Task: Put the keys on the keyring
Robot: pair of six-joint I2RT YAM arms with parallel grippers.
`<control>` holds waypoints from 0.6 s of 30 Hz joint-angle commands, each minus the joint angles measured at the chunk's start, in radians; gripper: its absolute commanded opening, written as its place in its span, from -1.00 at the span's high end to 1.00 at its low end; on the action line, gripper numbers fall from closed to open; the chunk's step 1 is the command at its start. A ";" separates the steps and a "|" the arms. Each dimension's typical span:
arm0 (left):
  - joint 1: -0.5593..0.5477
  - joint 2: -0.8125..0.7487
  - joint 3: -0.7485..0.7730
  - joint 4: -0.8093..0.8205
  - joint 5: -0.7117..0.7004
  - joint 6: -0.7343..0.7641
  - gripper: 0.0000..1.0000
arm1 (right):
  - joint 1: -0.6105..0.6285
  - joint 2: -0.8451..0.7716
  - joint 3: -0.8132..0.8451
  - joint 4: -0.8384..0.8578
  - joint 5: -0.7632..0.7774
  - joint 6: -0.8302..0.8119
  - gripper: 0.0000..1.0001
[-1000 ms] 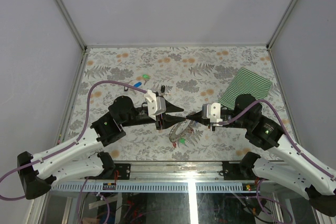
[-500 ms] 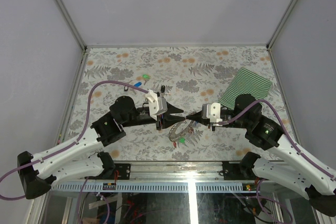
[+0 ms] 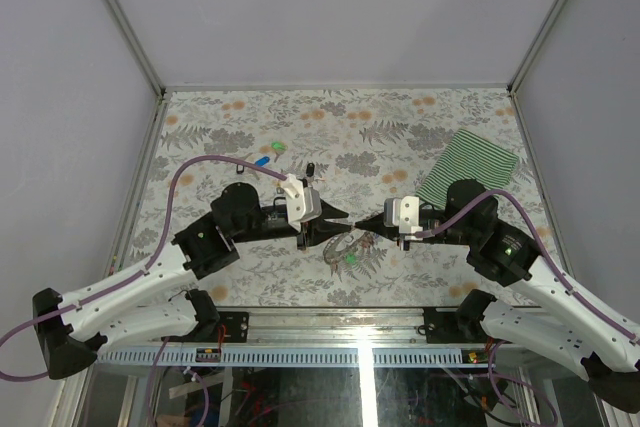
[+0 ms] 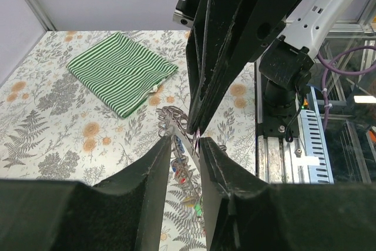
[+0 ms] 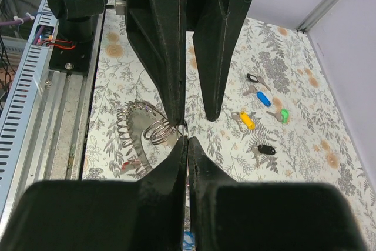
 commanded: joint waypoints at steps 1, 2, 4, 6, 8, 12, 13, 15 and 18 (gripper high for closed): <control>-0.002 0.003 0.045 -0.078 0.003 0.048 0.44 | 0.006 -0.011 0.049 0.108 -0.013 0.005 1.00; -0.002 0.003 0.050 -0.088 0.009 0.053 0.43 | 0.006 -0.011 0.048 0.108 -0.014 0.004 1.00; -0.002 0.006 0.057 -0.101 0.019 0.058 0.42 | 0.005 -0.012 0.048 0.106 -0.015 0.005 1.00; -0.003 0.009 0.065 -0.113 0.032 0.064 0.41 | 0.005 -0.009 0.048 0.106 -0.018 0.004 1.00; -0.003 0.012 0.076 -0.124 0.040 0.070 0.41 | 0.006 -0.008 0.048 0.106 -0.021 0.006 1.00; -0.002 0.013 0.089 -0.142 0.054 0.082 0.42 | 0.006 -0.009 0.048 0.104 -0.021 0.003 1.00; -0.003 0.012 0.093 -0.148 0.056 0.084 0.43 | 0.005 -0.010 0.047 0.104 -0.021 0.004 1.00; -0.002 0.004 0.099 -0.153 0.058 0.089 0.43 | 0.006 -0.010 0.046 0.102 -0.021 0.002 1.00; -0.002 -0.008 0.100 -0.132 0.059 0.080 0.39 | 0.006 -0.012 0.046 0.099 -0.023 0.001 1.00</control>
